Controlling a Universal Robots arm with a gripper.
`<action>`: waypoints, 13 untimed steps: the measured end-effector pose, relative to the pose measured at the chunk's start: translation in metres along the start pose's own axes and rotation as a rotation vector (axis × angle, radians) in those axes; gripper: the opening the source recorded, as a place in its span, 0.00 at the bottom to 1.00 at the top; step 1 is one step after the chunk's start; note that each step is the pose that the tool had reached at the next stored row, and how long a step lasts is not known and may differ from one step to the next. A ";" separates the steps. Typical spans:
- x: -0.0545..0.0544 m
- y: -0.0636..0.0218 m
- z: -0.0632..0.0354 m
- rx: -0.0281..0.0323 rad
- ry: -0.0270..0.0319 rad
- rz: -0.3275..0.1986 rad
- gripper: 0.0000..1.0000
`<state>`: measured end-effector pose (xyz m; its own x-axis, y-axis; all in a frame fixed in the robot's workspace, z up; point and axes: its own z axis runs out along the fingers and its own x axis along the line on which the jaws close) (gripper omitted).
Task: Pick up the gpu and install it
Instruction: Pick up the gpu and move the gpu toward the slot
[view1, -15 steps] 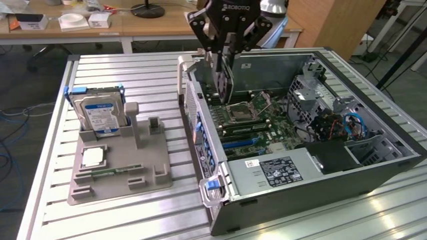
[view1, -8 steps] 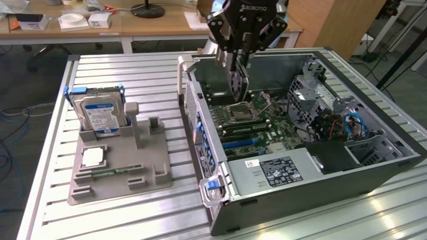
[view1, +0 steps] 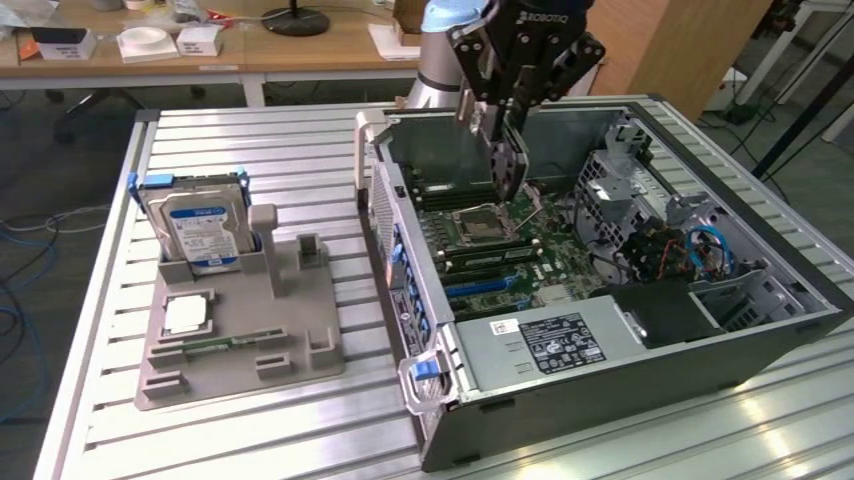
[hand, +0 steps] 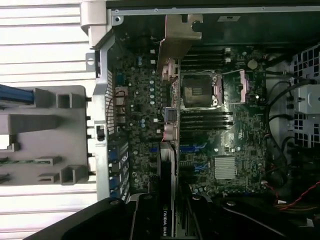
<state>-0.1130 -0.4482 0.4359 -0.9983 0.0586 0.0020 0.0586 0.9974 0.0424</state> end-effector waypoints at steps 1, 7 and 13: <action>-0.004 0.0002 0.0000 0.0000 0.0001 0.000 0.26; -0.025 0.0015 0.0002 0.0001 0.0010 -0.003 0.26; -0.044 0.0026 0.0004 0.0001 0.0013 -0.005 0.26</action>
<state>-0.0686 -0.4482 0.4356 -0.9985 0.0538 0.0031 0.0539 0.9976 0.0423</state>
